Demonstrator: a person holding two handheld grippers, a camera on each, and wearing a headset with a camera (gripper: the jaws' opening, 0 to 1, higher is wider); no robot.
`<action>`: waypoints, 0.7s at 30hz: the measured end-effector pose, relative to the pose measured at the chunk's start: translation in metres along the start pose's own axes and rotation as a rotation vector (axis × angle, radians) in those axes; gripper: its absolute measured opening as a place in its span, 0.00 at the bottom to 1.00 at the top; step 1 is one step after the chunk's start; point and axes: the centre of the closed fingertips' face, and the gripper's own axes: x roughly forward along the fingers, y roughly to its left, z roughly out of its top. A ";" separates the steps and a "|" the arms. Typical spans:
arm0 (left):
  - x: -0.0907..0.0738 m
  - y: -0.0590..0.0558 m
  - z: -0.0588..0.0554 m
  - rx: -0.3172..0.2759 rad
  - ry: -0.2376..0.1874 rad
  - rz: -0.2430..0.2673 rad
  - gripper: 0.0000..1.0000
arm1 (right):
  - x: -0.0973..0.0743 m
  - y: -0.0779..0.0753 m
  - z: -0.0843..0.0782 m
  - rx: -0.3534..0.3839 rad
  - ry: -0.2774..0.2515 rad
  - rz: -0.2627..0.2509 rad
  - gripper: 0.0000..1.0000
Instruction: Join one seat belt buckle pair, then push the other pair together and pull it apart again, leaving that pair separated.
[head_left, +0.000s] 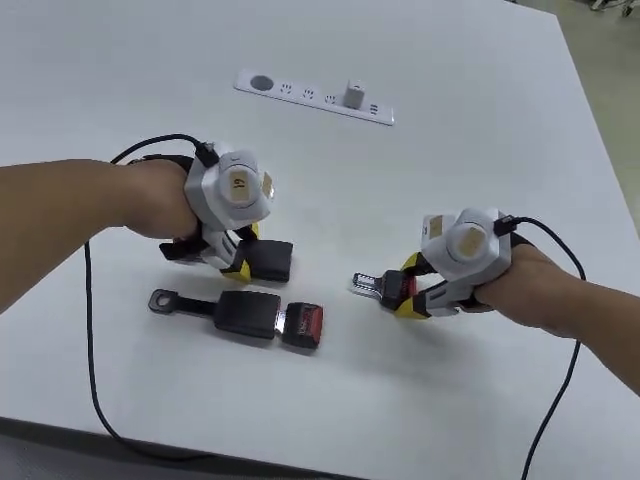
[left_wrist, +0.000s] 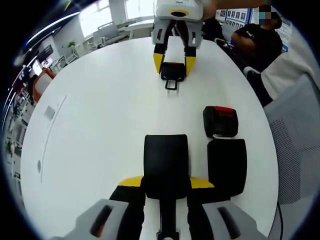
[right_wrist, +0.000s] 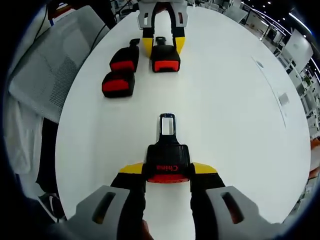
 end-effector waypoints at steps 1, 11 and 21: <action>0.000 0.001 0.000 -0.001 -0.001 0.002 0.32 | -0.003 0.002 -0.001 0.001 0.003 0.000 0.33; 0.001 0.002 -0.003 -0.046 -0.013 0.017 0.33 | -0.005 -0.004 -0.007 0.023 0.010 -0.033 0.38; -0.002 0.002 0.001 0.025 -0.028 0.083 0.36 | -0.009 -0.005 -0.001 0.037 0.004 -0.077 0.42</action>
